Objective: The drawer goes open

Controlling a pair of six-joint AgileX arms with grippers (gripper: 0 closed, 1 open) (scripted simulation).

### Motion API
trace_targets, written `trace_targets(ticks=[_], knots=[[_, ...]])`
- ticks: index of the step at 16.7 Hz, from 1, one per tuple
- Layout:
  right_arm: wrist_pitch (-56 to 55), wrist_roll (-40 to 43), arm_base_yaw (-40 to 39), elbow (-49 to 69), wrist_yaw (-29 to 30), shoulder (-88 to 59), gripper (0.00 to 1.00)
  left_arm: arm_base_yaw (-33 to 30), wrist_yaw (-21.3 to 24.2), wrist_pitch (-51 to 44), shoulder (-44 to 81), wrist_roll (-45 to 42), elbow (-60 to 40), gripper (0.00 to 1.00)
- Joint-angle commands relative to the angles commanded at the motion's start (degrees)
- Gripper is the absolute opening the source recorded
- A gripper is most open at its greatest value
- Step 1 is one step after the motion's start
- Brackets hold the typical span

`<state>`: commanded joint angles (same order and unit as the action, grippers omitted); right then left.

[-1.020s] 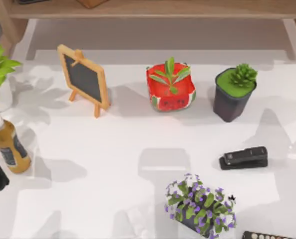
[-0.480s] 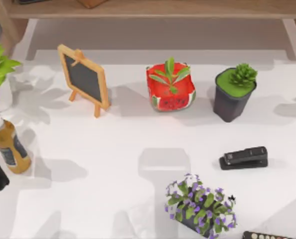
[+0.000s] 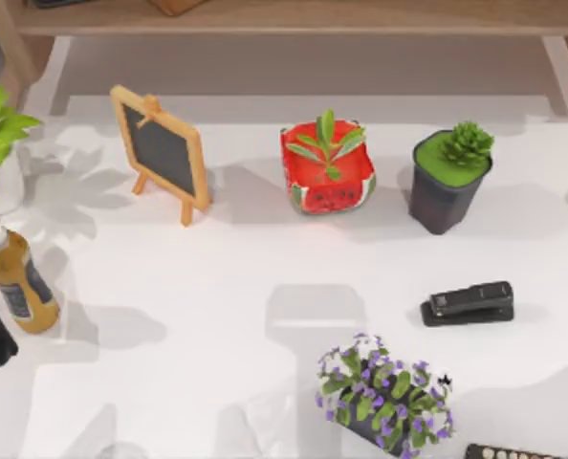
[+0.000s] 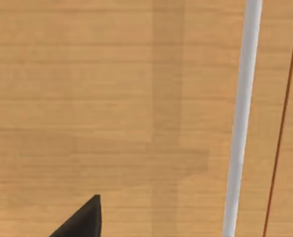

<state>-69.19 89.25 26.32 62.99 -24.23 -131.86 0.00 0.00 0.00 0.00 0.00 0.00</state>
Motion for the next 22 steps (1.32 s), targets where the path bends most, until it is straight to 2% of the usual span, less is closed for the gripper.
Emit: trace_targets(ticks=[13, 22], knots=[[3.63, 0.04, -1.36, 6.58, 1.4, -2.98, 1.0, 0.0, 0.0, 0.0, 0.0, 0.0, 0.0, 1.0], [3.63, 0.04, -1.36, 6.58, 1.4, -2.98, 0.32, 0.0, 0.0, 0.0, 0.0, 0.0, 0.0, 1.0]])
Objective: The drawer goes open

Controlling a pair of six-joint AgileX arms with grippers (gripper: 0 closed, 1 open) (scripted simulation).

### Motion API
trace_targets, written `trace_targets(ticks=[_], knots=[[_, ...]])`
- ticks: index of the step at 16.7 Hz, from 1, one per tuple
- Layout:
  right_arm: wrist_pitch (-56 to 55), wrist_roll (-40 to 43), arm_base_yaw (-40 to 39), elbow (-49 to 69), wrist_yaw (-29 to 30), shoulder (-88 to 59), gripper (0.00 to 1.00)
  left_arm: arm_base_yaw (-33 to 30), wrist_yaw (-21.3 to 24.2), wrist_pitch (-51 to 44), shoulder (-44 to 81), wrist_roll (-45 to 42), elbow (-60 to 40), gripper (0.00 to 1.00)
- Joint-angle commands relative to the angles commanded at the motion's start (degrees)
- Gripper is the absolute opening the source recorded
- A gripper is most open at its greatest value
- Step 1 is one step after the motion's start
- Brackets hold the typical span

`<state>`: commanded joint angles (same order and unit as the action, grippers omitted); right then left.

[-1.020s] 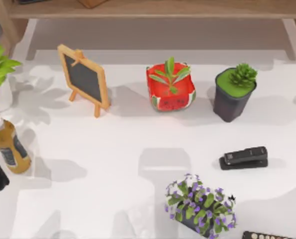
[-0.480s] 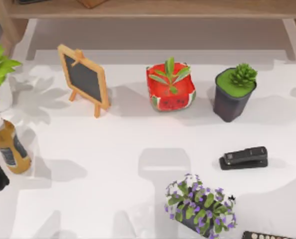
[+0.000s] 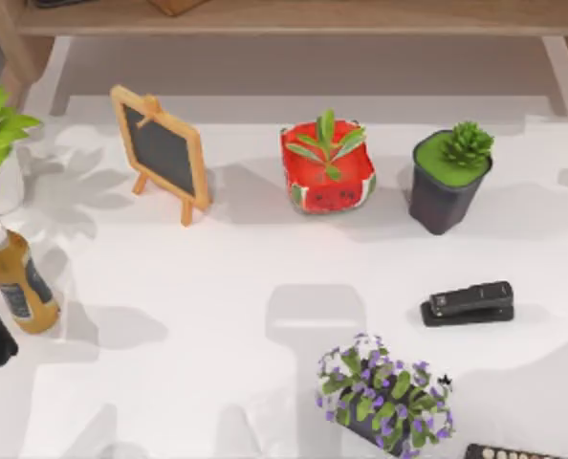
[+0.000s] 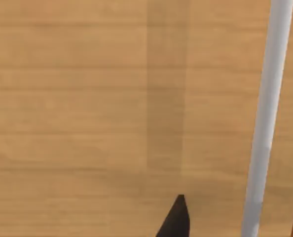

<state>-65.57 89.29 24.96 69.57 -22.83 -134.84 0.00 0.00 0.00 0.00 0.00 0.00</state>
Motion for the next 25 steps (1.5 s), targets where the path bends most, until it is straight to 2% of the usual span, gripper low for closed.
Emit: trace_targets(ticks=[4, 5, 15, 22, 25], knots=[[0.0, 0.0, 0.0, 0.0, 0.0, 0.0, 0.02, 0.0, 0.0, 0.0, 0.0, 0.0, 0.0, 1.0], [0.0, 0.0, 0.0, 0.0, 0.0, 0.0, 0.0, 0.0, 0.0, 0.0, 0.0, 0.0, 0.0, 1.0], [-0.53, -0.15, 0.35, -1.01, -0.33, 0.53, 0.0, 0.0, 0.0, 0.0, 0.0, 0.0, 0.0, 1.0], [-7.87, -0.23, 3.61, -14.73, -3.45, 6.37, 0.0, 0.0, 0.0, 0.0, 0.0, 0.0, 0.0, 1.0], [-8.78, -0.21, 4.0, -15.97, -3.85, 7.01, 0.0, 0.0, 0.0, 0.0, 0.0, 0.0, 0.0, 1.0]])
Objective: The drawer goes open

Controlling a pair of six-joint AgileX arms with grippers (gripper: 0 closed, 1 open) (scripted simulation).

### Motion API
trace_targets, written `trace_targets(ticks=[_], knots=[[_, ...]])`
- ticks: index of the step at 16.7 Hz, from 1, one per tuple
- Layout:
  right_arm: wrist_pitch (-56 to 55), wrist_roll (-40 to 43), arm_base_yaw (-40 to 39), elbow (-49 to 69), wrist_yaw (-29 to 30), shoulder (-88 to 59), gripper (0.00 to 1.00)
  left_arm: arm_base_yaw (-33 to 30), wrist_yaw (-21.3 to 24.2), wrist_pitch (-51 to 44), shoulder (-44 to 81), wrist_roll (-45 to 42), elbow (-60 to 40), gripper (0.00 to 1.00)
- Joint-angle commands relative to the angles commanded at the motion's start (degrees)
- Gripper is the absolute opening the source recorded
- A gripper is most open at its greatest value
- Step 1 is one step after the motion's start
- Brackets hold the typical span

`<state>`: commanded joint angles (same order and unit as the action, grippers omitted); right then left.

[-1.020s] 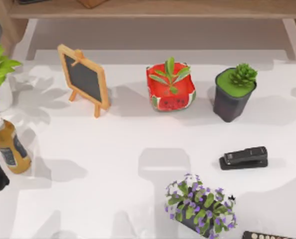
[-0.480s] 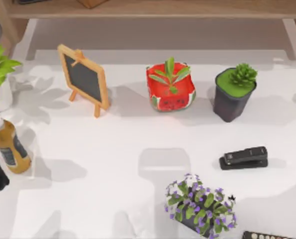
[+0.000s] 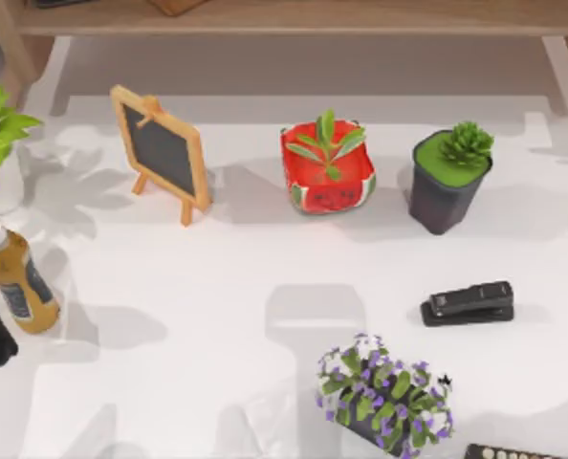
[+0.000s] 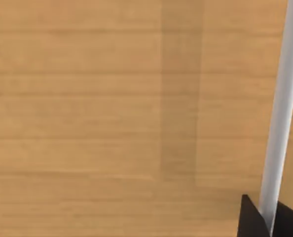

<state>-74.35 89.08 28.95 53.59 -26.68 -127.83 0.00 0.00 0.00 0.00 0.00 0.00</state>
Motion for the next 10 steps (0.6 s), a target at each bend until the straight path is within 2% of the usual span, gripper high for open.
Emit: trace_targets(ticks=[4, 10], knots=[[-0.46, -0.02, 0.09, -0.71, -0.29, 0.16, 0.0, 0.0, 0.0, 0.0, 0.0, 0.0, 0.0, 1.0], [-6.88, -0.15, 4.09, -11.83, -4.18, 4.69, 0.0, 0.0, 0.0, 0.0, 0.0, 0.0, 0.0, 1.0]])
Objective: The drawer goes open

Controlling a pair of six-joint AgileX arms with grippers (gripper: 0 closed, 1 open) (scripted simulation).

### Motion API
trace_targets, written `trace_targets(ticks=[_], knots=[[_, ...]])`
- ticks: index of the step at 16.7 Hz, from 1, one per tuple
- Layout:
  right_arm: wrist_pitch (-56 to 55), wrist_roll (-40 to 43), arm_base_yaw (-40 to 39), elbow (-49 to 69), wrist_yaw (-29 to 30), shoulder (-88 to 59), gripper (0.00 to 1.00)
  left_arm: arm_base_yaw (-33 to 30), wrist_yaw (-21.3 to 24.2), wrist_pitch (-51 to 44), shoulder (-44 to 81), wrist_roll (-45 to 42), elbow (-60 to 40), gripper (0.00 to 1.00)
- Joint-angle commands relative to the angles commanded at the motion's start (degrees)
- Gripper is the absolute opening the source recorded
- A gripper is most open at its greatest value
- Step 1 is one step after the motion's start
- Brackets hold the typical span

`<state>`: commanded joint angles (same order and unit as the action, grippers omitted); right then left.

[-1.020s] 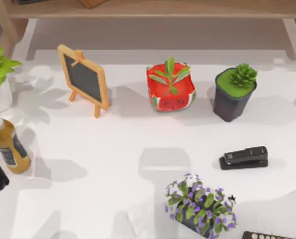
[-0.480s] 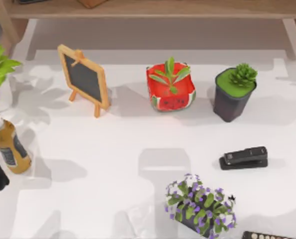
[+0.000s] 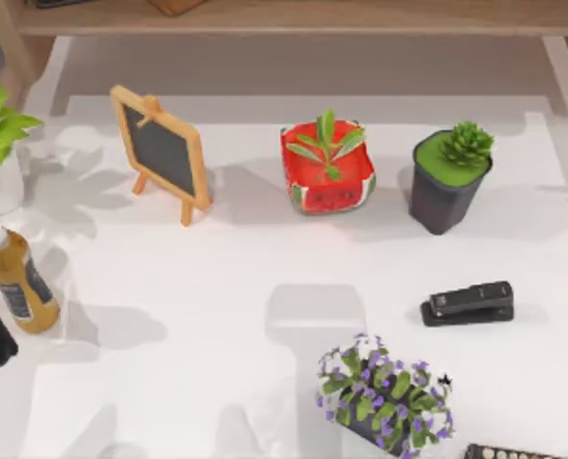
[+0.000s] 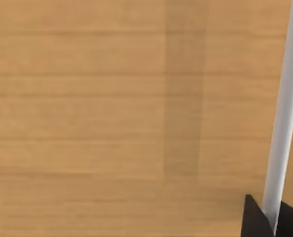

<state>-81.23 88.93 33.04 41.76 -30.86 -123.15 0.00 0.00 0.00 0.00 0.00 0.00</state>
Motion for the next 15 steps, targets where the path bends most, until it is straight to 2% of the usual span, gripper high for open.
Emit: trace_targets(ticks=[8, 15], knots=[[-1.87, 0.05, 1.01, -2.45, -1.29, 0.95, 0.0, 0.0, 0.0, 0.0, 0.0, 0.0, 0.0, 1.0], [-8.76, 0.0, 7.15, -13.19, -7.3, 4.71, 0.0, 0.0, 0.0, 0.0, 0.0, 0.0, 0.0, 1.0]])
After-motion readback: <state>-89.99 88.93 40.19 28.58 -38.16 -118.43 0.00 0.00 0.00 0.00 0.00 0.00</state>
